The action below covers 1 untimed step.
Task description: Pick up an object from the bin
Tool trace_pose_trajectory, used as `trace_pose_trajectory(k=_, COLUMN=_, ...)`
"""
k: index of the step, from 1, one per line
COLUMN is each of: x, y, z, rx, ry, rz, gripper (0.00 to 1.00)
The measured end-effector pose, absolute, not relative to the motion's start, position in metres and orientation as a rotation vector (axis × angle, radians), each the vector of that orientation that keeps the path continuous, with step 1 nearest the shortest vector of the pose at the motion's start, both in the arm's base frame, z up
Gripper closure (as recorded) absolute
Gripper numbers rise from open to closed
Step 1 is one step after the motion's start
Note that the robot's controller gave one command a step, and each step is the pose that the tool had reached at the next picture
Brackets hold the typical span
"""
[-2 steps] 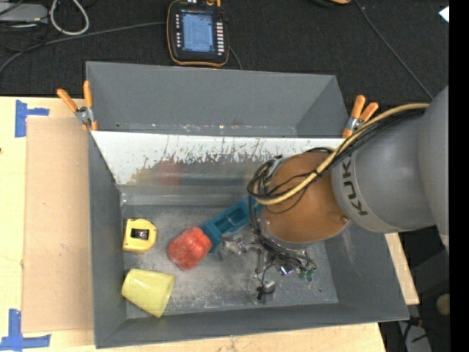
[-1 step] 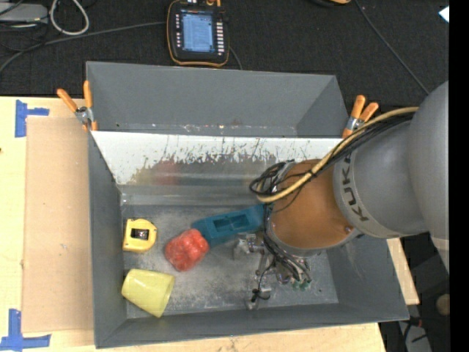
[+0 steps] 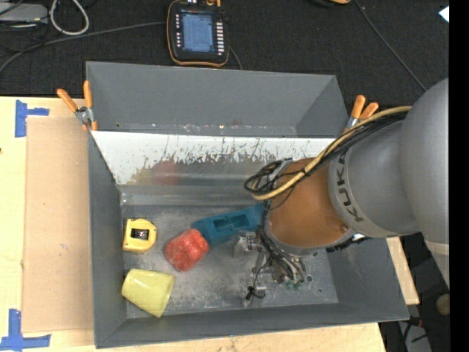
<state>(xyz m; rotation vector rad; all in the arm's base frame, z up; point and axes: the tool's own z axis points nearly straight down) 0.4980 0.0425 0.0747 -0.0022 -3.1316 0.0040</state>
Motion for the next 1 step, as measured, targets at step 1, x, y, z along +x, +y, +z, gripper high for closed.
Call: trace_pose_trajectory(k=1, x=0.4963, y=0.0618, z=0.0691, rx=0.184, ry=-3.122, rz=0.003, gripper=0.00)
